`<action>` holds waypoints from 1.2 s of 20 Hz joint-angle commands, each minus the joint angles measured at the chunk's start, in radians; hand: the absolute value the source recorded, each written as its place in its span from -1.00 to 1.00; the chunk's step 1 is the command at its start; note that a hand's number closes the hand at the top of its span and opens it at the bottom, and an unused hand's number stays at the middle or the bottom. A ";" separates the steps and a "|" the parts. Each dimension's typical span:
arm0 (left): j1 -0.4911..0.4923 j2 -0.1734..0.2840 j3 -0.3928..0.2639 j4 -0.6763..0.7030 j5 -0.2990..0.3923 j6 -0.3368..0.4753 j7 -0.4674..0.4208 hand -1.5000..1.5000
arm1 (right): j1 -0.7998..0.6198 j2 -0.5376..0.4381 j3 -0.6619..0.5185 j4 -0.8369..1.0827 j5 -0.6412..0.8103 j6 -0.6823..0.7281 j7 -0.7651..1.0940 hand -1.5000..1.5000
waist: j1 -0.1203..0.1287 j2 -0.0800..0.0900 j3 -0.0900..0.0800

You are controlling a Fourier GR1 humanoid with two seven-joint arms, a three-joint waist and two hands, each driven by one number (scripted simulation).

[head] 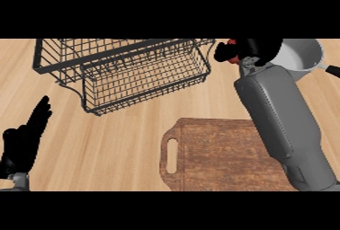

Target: Pick the bell pepper from the cutting board and place it in the pot

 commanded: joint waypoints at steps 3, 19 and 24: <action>0.007 0.020 0.035 -0.002 0.014 -0.027 -0.014 0.00 | -0.036 -0.082 -0.125 0.007 -0.039 -0.122 -0.065 1.00 | 0.006 0.003 0.000; 0.035 -0.024 0.013 -0.047 -0.026 -0.049 -0.011 0.00 | -0.150 -0.334 -0.341 0.463 -0.166 -0.273 -0.454 1.00 | 0.022 0.008 0.001; -0.022 -0.021 0.022 -0.030 -0.029 -0.045 0.021 0.00 | -0.177 -0.404 -0.394 0.673 -0.198 -0.333 -0.623 1.00 | 0.036 0.017 0.002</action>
